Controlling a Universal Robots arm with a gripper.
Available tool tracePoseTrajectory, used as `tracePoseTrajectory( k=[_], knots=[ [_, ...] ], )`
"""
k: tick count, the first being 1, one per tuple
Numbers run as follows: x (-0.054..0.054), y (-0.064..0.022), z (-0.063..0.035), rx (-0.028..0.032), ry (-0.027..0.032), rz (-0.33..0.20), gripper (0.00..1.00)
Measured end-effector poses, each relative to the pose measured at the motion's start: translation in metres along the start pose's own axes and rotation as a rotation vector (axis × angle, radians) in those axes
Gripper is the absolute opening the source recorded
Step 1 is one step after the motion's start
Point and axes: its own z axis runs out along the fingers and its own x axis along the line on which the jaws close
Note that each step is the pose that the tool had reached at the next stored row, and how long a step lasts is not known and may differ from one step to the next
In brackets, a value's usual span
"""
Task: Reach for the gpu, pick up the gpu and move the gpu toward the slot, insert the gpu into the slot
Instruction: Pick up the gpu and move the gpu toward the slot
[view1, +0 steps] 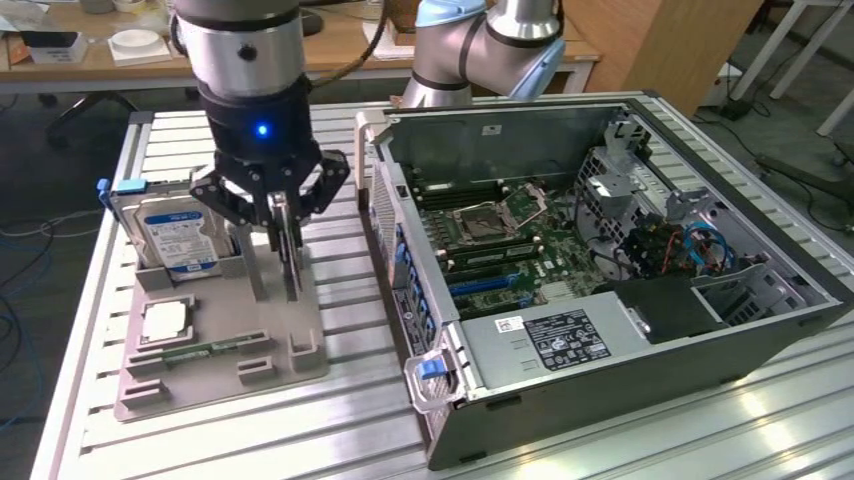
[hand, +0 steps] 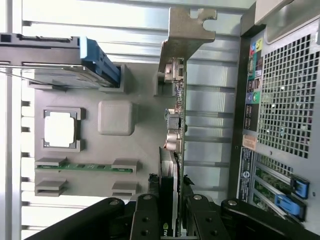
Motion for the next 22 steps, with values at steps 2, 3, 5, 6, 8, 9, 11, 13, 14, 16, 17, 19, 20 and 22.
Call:
tracePoseTrajectory(
  k=[2, 3, 5, 6, 8, 9, 11, 13, 14, 16, 17, 19, 20, 22],
  knots=[
    [0.0, 0.0, -0.0093, 0.0, -0.0001, 0.0, 0.27],
    [0.0, 0.0, -0.0139, 0.0, 0.0, 0.0, 0.27],
    [0.0, 0.0, -0.0228, 0.0, 0.0, 0.0, 0.27],
    [0.0, 0.0, -0.0276, 0.0, 0.0, 0.0, 0.27],
    [-0.001, 0.0, -0.0366, -0.0001, -0.0001, 0.0, 0.27],
    [-0.001, 0.0, -0.0412, 0.0, 0.0, 0.0, 0.27],
    [-0.001, 0.0001, -0.0501, -0.0001, -0.0001, 0.0, 0.27],
    [-0.001, 0.0001, -0.0591, 0.0, 0.0, 0.0, 0.27],
    [-0.001, 0.0001, -0.064, 0.0, 0.0, 0.0, 0.27],
    [-0.001, 0.0001, -0.073, 0.0, 0.0001, 0.0, 0.27],
    [-0.001, 0.0001, -0.0775, -0.0001, -0.0001, 0.0, 0.27],
    [-0.001, 0.0001, -0.0864, 0.0, -0.0002, 0.0, 0.27],
    [-0.001, 0.0002, -0.091, 0.0, -0.0008, 0.001, 0.27],
    [0.0, 0.0003, -0.0946, 0.0001, -0.0037, 0.012, 0.27]
  ],
)
